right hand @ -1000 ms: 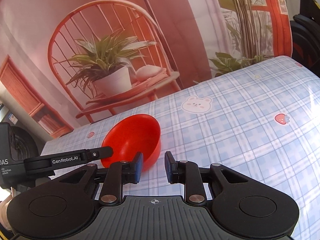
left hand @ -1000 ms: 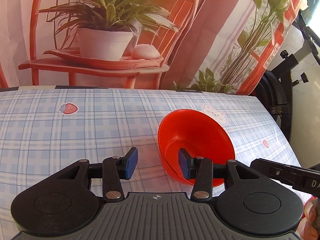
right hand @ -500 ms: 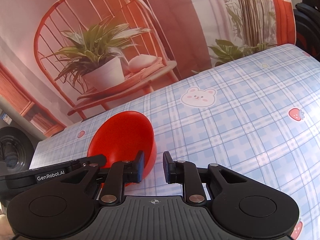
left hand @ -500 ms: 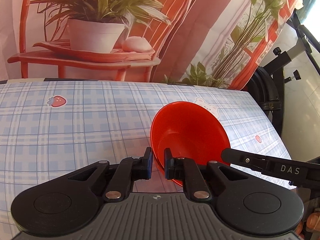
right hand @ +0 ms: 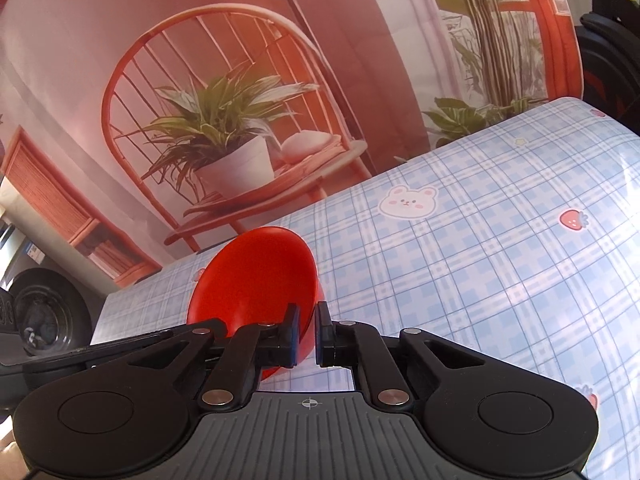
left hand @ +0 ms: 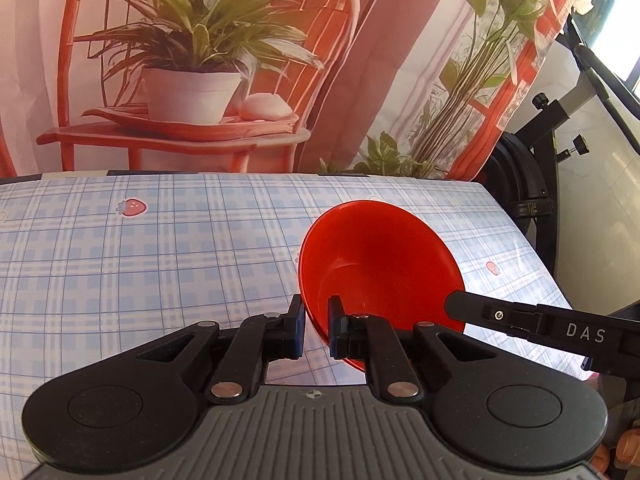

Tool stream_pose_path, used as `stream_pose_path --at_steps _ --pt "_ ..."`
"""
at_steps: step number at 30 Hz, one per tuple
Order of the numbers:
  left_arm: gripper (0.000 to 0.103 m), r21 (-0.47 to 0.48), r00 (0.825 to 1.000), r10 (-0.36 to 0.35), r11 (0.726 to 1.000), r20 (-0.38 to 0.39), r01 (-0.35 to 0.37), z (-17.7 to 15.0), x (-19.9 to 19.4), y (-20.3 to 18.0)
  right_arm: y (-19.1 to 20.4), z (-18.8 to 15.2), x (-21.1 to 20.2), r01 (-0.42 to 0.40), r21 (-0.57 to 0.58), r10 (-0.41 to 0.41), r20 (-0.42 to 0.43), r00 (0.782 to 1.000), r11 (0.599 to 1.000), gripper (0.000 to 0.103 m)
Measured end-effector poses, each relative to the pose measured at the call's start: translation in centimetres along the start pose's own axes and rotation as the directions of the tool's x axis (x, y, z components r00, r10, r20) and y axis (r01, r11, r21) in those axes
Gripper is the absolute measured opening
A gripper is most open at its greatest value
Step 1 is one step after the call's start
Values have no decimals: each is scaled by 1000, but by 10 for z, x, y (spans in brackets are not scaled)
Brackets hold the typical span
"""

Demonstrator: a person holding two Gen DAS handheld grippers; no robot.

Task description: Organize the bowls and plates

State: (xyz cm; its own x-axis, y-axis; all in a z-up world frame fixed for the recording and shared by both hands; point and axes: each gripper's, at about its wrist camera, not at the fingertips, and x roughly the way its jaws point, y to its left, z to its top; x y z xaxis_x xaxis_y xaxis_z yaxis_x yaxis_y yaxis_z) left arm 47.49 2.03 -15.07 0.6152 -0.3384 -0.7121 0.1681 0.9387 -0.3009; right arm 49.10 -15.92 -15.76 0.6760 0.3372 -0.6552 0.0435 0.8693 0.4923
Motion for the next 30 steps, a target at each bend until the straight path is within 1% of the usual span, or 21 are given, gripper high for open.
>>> stream_pose_path --at_steps 2,9,12,14,16,22,30 --pt "12 -4 1000 0 1000 6 0 -5 -10 -7 2 -6 -13 -2 9 2 18 1000 1000 7" --pt "12 3 999 -12 1000 40 12 -32 -43 -32 8 -37 -66 3 -10 -2 91 996 1000 7" --pt "12 -64 999 -18 998 46 21 -42 -54 -35 5 -46 -82 -9 28 6 102 995 1000 7" --pt "12 -79 998 -24 996 55 28 -50 -59 -40 5 -51 -92 -8 14 6 120 993 1000 7" --pt "12 -76 998 -22 997 61 26 -58 -63 -46 4 -54 -101 -2 -5 3 140 990 1000 7" --pt "13 -65 998 -18 998 67 22 -74 -71 -64 -9 -67 -122 -15 15 12 162 987 1000 7" --pt "13 -18 999 -26 999 39 26 -84 -72 -84 -33 -85 -141 -35 69 22 182 983 997 7"
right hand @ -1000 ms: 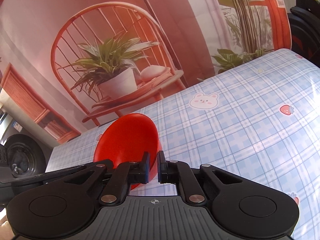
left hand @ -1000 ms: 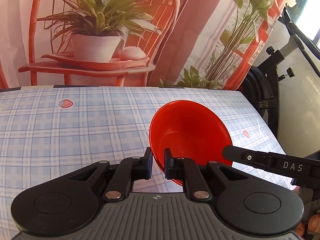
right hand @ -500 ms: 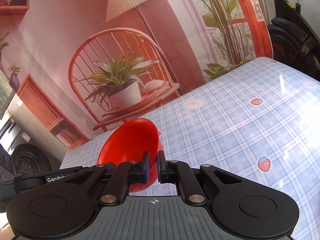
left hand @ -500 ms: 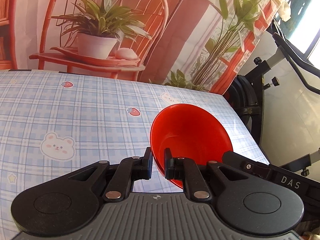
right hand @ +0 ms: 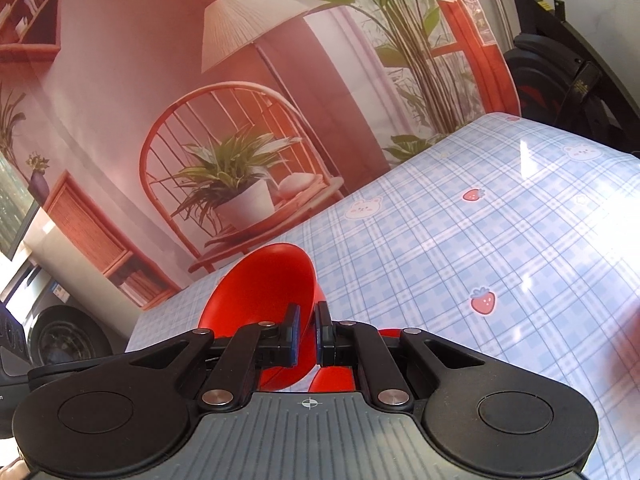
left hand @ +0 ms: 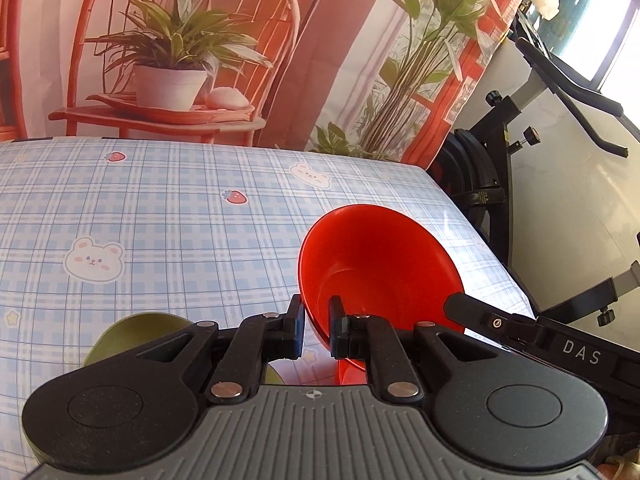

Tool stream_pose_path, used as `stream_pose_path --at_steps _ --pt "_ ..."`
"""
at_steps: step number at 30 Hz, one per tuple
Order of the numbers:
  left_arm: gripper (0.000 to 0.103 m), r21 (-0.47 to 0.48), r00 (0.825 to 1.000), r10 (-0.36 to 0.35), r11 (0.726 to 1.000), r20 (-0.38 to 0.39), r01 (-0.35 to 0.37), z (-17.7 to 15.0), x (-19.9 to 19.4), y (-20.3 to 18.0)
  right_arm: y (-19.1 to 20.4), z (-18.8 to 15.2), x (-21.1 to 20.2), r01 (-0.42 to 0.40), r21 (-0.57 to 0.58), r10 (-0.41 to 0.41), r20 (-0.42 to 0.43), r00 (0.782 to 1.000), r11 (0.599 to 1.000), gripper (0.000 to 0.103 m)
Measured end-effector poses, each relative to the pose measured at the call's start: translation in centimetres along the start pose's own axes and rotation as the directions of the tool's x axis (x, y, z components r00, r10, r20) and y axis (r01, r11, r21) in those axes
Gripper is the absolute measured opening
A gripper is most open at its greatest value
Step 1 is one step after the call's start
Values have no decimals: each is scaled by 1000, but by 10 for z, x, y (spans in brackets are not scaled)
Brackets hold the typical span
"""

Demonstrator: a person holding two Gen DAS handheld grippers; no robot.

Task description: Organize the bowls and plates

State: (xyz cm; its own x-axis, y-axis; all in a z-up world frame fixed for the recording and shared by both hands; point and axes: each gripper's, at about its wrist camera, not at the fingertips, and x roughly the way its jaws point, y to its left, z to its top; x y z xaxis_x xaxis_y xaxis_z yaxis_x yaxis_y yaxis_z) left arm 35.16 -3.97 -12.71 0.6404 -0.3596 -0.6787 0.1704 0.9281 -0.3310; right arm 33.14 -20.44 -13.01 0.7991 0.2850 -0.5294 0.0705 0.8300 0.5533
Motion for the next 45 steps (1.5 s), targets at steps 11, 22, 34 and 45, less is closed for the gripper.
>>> stream_pose_path --at_steps 11,22,34,45 --pt "13 54 999 8 999 -52 -5 -12 13 -28 -35 -12 -21 9 54 -10 16 1000 998 7" --pt "13 69 991 34 997 -126 -25 -24 30 -32 -61 -32 -21 22 99 -20 -23 1000 995 8" --pt "14 83 986 52 996 -160 -39 -29 42 -36 -75 -38 -18 27 143 -21 -42 999 989 8" --pt "18 103 988 73 993 -137 -59 -31 40 -39 -80 -41 -18 51 157 -47 -26 999 986 9"
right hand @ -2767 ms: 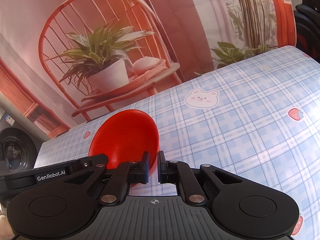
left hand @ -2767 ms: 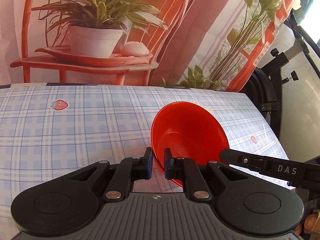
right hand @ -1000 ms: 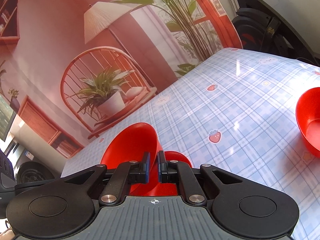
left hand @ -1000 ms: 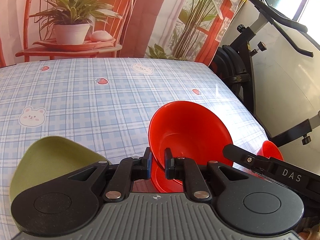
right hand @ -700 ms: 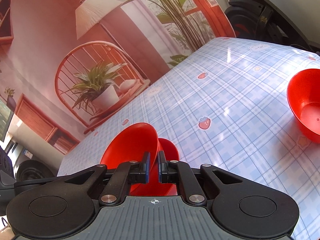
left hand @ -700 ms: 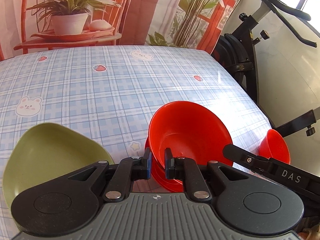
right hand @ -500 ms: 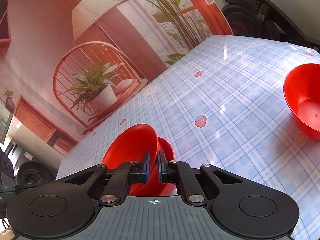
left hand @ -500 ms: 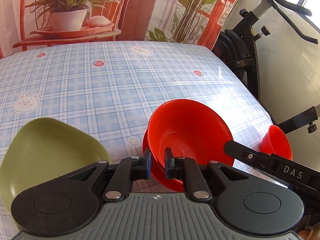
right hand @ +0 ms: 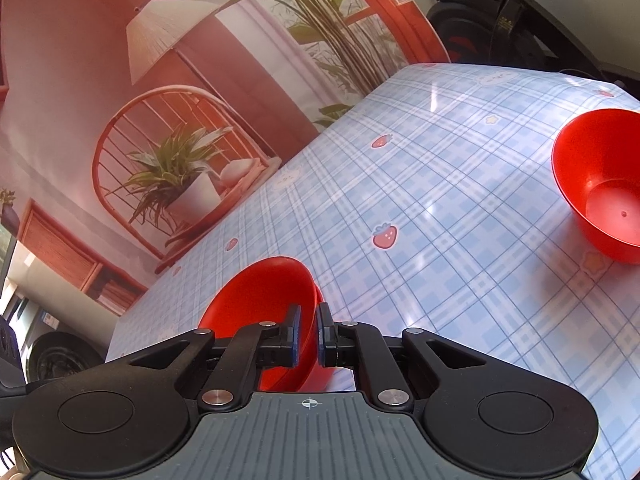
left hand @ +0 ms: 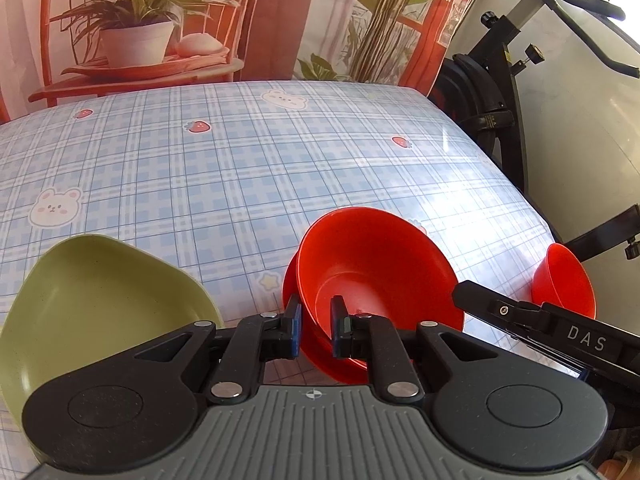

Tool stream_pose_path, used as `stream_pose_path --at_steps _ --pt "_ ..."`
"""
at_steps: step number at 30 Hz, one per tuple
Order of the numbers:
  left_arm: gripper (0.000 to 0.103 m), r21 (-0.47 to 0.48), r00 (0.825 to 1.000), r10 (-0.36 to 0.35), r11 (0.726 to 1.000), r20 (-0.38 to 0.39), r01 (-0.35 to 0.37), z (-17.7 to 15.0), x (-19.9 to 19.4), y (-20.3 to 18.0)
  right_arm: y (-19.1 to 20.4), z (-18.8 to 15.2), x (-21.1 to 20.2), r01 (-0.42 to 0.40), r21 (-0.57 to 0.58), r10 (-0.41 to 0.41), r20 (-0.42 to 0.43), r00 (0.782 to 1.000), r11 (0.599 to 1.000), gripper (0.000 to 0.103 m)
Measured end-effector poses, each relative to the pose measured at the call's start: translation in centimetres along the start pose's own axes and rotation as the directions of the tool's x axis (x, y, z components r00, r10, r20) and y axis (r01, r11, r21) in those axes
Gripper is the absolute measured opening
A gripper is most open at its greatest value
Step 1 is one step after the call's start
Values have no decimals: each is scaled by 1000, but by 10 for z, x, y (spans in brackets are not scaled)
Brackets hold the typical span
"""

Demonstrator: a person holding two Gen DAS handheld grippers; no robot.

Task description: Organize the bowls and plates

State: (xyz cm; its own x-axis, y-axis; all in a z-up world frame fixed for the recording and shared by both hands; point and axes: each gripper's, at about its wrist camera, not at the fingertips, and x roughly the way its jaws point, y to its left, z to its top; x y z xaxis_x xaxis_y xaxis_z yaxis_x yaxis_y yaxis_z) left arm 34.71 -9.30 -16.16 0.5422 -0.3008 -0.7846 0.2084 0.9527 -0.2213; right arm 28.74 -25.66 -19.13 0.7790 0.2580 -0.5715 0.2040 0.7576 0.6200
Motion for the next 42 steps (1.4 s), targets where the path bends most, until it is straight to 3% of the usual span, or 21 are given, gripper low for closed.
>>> stream_pose_path --at_steps 1,3,4,13,18,22,26,32,39,42 --pt "21 -1 1000 -2 1000 7 2 0 -1 0 -1 1 -1 3 1 -3 4 1000 1000 9" --pt "45 0 1000 10 1000 22 -10 1 -4 -1 -2 1 -1 8 7 -8 9 1000 1000 11" --pt "48 3 999 21 1000 32 -21 1 -5 -1 -3 1 -1 13 10 -13 9 1000 1000 12" --pt "48 -5 997 42 999 71 -42 -3 -14 3 -1 1 -7 34 -7 -34 35 999 999 14" --pt "48 29 991 5 1000 135 -9 -1 -23 -10 3 8 -20 86 -90 -76 112 991 992 15" --pt "48 70 983 -46 997 177 34 7 -24 -27 2 18 -38 162 -167 -122 224 967 973 18" --pt "48 96 969 -131 989 207 113 16 -16 -50 -18 30 -55 197 -140 -150 286 946 970 18" --pt "48 187 965 -207 966 159 176 23 15 -101 -56 41 -77 317 -129 -260 332 907 940 18" --pt "48 315 949 -291 918 124 241 23 43 -161 -100 51 -106 437 -55 -383 390 837 898 18" --pt "48 331 949 -303 907 84 261 13 61 -176 -118 51 -109 456 -28 -412 382 827 889 18"
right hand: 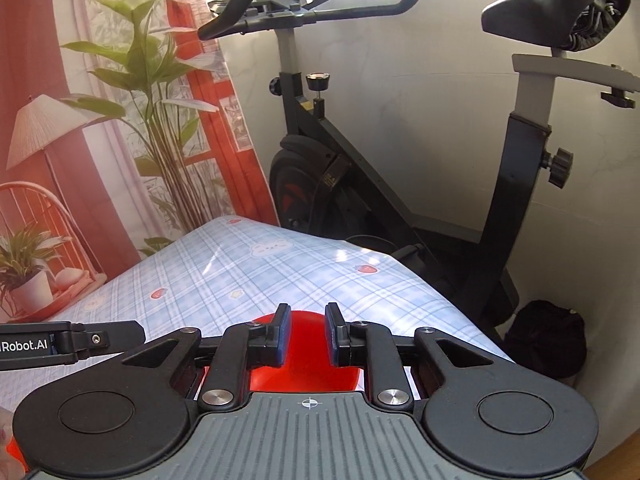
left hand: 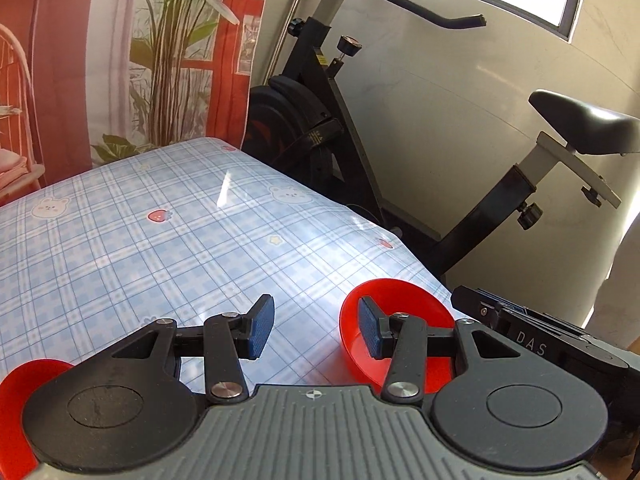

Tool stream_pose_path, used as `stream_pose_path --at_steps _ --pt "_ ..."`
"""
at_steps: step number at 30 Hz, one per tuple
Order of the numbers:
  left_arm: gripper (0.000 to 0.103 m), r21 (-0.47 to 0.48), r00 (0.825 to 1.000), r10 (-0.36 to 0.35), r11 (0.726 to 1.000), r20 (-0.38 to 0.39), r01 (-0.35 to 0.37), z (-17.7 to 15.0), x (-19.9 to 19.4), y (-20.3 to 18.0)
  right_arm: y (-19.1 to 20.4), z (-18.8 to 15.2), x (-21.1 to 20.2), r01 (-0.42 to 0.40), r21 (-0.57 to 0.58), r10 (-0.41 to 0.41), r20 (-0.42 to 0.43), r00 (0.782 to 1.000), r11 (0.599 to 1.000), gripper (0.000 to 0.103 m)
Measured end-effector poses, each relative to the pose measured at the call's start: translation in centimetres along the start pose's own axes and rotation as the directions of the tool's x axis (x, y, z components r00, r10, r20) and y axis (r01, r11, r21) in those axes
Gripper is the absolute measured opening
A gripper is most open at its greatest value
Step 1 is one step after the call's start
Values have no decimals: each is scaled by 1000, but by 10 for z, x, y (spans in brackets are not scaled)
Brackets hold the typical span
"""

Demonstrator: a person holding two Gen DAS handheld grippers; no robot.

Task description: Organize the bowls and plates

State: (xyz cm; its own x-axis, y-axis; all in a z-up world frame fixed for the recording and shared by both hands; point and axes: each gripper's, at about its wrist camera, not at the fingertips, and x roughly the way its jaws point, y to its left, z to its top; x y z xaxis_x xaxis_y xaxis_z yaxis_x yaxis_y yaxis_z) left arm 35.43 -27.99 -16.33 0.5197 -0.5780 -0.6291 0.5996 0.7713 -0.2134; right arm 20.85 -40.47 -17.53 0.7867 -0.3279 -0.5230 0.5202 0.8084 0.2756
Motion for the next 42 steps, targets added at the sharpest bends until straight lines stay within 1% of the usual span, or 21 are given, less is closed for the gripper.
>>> stream_pose_path --at_steps 5,8,10,11,12,14,16,18,19,20,23,27,31,35,38,42 --pt "48 23 997 -14 1000 -74 16 -19 28 -9 -19 -14 13 26 59 -23 -45 999 998 20" --pt "48 25 996 -14 1000 -89 17 -22 37 -8 -25 -21 21 28 97 -21 -78 997 995 20" --pt "46 14 994 -28 999 -108 30 -22 44 -9 -26 -24 24 28 111 -19 -85 996 993 20" --pt "44 11 992 -39 999 -117 41 -22 46 -9 -25 -25 24 31 109 -22 -85 996 994 20" --pt "39 12 991 -48 999 -124 50 -21 49 -10 -25 -25 24 35 105 -26 -81 996 994 20" --pt "34 15 991 -47 999 -124 49 -22 52 -12 -26 -25 24 34 103 -27 -71 997 994 20" --pt "28 7 991 -49 999 -128 50 -23 53 -12 -27 -26 25 29 103 -22 -76 997 994 18" --pt "18 -2 989 -65 998 -130 66 -25 53 -12 -28 -25 26 23 103 -14 -84 996 994 15" --pt "16 0 989 -71 997 -129 72 -25 53 -13 -28 -25 26 21 104 -12 -84 996 994 13" --pt "16 5 989 -71 997 -128 72 -25 52 -13 -28 -25 26 20 106 -11 -83 996 994 11" --pt "16 10 990 -71 997 -125 72 -24 51 -15 -26 -26 27 13 107 -3 -87 996 994 8" --pt "15 -14 990 -65 998 -129 63 -22 47 -13 -23 -25 26 12 101 -3 -86 996 995 5" --pt "15 -11 994 -46 999 -103 45 -19 35 -10 -16 -22 24 2 85 6 -85 996 996 6" --pt "15 -23 994 -25 999 -104 23 -16 24 -4 -3 -17 20 -18 69 24 -81 996 997 6" --pt "15 -18 996 0 1000 -85 -1 -14 11 3 10 -14 18 -38 53 43 -89 995 998 6" --pt "15 -39 998 18 999 -66 -20 -9 -5 15 30 -9 13 -65 24 67 -86 994 998 6"
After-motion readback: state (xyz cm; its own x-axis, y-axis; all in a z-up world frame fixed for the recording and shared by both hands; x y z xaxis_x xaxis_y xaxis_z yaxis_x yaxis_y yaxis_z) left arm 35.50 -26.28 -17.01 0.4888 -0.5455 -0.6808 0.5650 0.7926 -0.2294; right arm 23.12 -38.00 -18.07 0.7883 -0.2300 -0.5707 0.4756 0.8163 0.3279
